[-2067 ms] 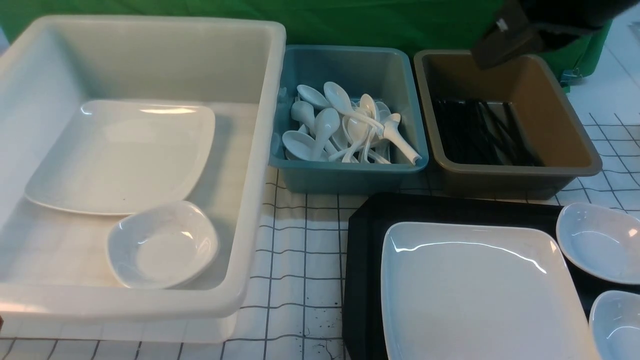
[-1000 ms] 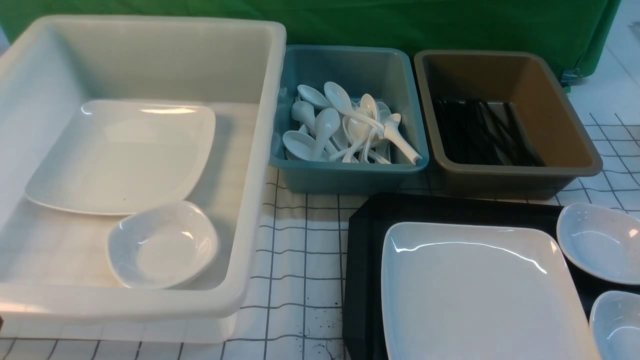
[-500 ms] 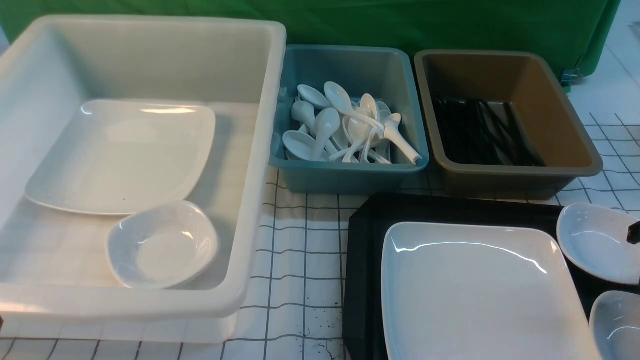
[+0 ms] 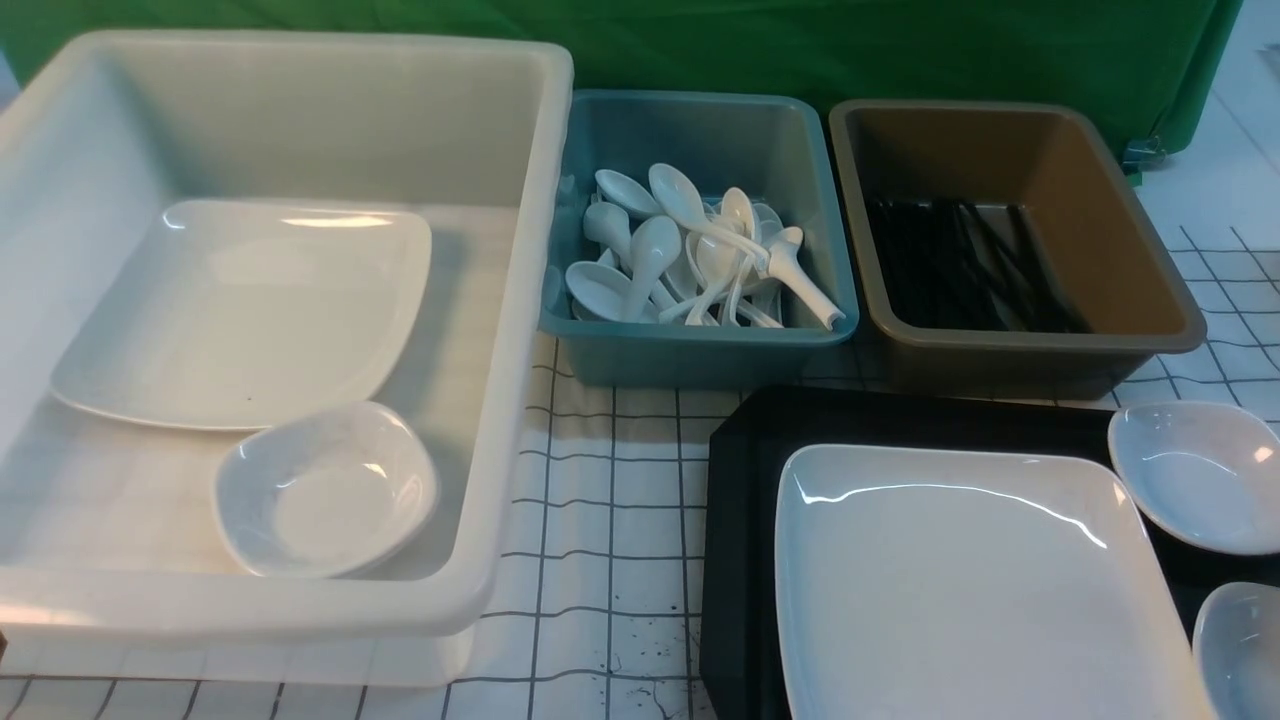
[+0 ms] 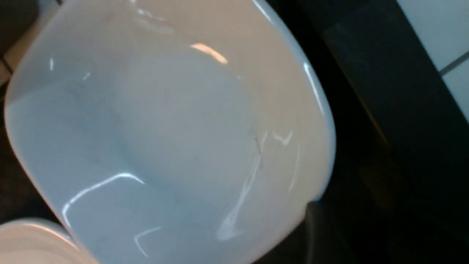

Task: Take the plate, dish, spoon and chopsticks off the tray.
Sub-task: Use the right arm to grab a small plate from the dinner plate

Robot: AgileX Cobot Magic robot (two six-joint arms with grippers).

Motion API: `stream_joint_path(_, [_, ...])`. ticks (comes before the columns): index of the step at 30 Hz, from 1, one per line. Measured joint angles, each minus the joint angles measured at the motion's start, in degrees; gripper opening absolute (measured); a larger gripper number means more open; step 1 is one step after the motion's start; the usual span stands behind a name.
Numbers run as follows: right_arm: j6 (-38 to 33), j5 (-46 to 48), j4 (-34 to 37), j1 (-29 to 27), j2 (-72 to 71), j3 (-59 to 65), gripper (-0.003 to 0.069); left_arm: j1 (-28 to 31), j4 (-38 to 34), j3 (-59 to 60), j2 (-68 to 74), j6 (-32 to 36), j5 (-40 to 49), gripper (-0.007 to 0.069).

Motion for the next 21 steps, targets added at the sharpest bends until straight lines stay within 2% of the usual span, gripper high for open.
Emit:
stream_joint_path(5, [0.7,1.1,2.5,-0.2,0.0,-0.5,0.0384,0.0,0.0,0.0,0.0,0.0,0.0,0.0005])
stream_joint_path(8, [-3.2,5.9,6.7,-0.4,0.0,-3.3,0.0453,0.0,0.0,0.0,0.0,0.0,0.0,0.0005])
stream_joint_path(12, [-5.6,8.9,8.6,-0.4,0.0,-5.4,0.0519,0.0,0.0,0.0,0.0,0.1,0.0,0.0005])
stream_joint_path(21, [-7.6,6.2,8.8,-0.4,1.8,-5.6,0.0545,0.0,0.0,0.0,0.0,0.1,0.0,0.0005])
